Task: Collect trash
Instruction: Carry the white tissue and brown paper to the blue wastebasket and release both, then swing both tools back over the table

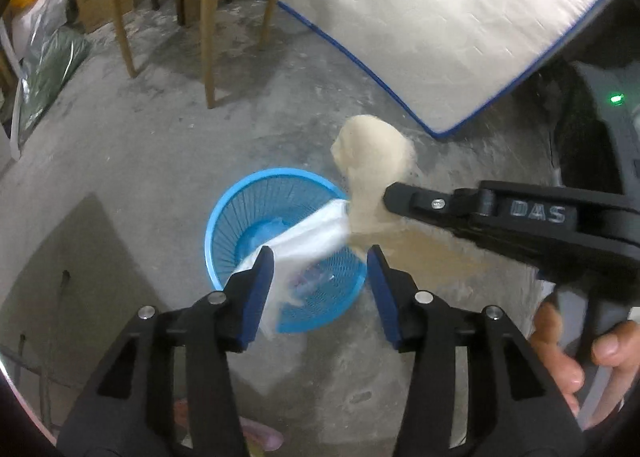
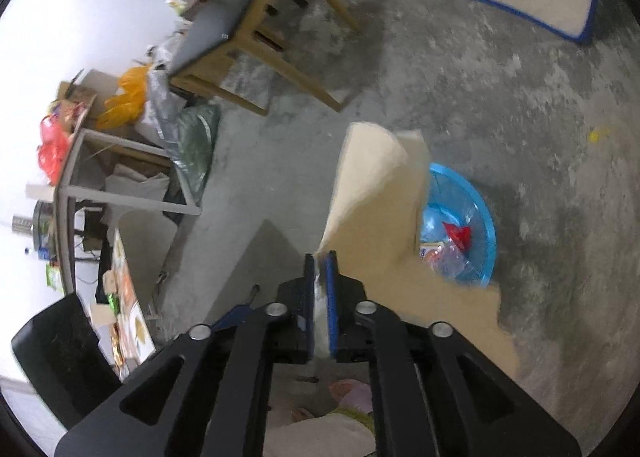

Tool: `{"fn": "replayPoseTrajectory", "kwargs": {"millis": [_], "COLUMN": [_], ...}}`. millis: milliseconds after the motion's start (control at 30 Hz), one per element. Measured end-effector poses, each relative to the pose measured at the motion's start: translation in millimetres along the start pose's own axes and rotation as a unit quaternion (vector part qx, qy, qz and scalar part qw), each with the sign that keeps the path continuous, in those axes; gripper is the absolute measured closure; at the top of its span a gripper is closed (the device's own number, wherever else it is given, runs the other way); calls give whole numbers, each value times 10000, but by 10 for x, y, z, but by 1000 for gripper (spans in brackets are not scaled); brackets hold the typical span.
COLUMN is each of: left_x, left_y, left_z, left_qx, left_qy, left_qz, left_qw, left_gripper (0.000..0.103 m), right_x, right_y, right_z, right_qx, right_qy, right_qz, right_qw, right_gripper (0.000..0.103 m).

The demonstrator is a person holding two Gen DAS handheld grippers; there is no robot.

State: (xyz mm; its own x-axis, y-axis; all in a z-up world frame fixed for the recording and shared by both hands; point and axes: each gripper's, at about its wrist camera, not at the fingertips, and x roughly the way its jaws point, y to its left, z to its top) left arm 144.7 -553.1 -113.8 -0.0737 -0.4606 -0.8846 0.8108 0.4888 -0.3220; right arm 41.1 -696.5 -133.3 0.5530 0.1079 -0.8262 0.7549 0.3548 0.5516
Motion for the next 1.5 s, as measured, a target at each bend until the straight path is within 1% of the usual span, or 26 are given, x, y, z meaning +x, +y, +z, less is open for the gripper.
{"fn": "replayPoseTrajectory", "kwargs": {"millis": [33,67,100,133,267,367,400,467,500,567,633,733,800,833,900,967,1033,1100,1167,1233,1300,1333,1400,1433,1467,1500], "left_x": [-7,-38,-86,-145,-307,-495,-621,-819,-1001,-1320,-1653,-2100,-2379,-2556,-2744,-2934,-3085,-3204,-3370,-3539,-3682,-3777,-3888,-3991,-4041,-4134], "left_y": [6,20,18,18,40,69,78,92,104,121,159,242,314,367,434,539,651,774,947,1155,1371,1530,1734,1892,1957,2101], "left_z": [-9,-22,-34,-50,-71,-113,-152,-212,-280,-410,-573,-834,-1026,-1175,-1360,-1587,-1768,-1914,-2093,-2299,-2495,-2640,-2829,-2982,-3084,-3220], "left_qx": [-52,-94,-87,-40,44,72,108,157,191,258,325,323,182,112,20,-117,-220,-313,-486,-793,-1092,-1318,-1579,-1780,-1887,-2086], "left_qy": [-7,-47,-90,-144,-289,-386,-445,-569,-700,-935,-1225,-1543,-1807,-2005,-2205,-2376,-2438,-2495,-2617,-2751,-2822,-2846,-2897,-2963,-2998,-3051], "left_qz": [-23,-82,-116,-130,-157,-217,-232,-225,-224,-132,-13,165,213,225,278,397,476,687,909,1065,1125,1178,1257,1336,1374,1417], "left_qw": [10000,9999,9999,9998,9994,9990,9987,9980,9971,9952,9919,9874,9831,9794,9750,9705,9684,9654,9596,9522,9465,9422,9356,9288,9250,9183], "left_gripper": [52,51,51,49,46,44,43,42,41,34,30,25,22,20,20,20,20,20,20,20,20,20,20,20,20,20], "right_x": [45,110,140,164,175,65,10,-137,-223,-412,-572,-812,-930,-979,-1041,-1104,-1152,-1180,-1187,-1176,-1161,-1155,-1137,-1136,-1138,-1130], "right_y": [-11,-11,3,16,45,51,54,54,49,30,-4,-71,-95,-82,-19,147,352,644,883,1175,1447,1576,1806,1926,2007,2115], "right_z": [23,38,40,35,-7,-89,-127,-223,-287,-449,-611,-914,-1107,-1196,-1350,-1525,-1693,-1879,-2037,-2192,-2337,-2409,-2527,-2588,-2641,-2693], "right_qx": [28,20,-11,-59,-170,-272,-321,-433,-500,-650,-739,-893,-991,-1059,-1205,-1521,-1826,-2178,-2467,-2798,-3082,-3202,-3371,-3442,-3502,-3576], "right_qy": [35,62,58,37,-17,-137,-181,-273,-327,-411,-460,-486,-472,-475,-504,-622,-725,-757,-761,-784,-762,-728,-620,-543,-483,-406], "right_qz": [-53,-123,-173,-225,-210,-162,-148,-104,-76,1,99,185,90,42,-7,-94,-110,78,185,280,399,464,652,762,862,1005], "right_qw": [10000,9999,9998,9997,9996,9994,9992,9986,9982,9970,9962,9947,9939,9932,9914,9864,9804,9730,9659,9564,9474,9434,9372,9342,9314,9275], "right_gripper": [77,73,66,64,63,63,62,56,52,46,37,34,33,33,33,33,33,33,32,25,25,25,25,25,25,25]}}
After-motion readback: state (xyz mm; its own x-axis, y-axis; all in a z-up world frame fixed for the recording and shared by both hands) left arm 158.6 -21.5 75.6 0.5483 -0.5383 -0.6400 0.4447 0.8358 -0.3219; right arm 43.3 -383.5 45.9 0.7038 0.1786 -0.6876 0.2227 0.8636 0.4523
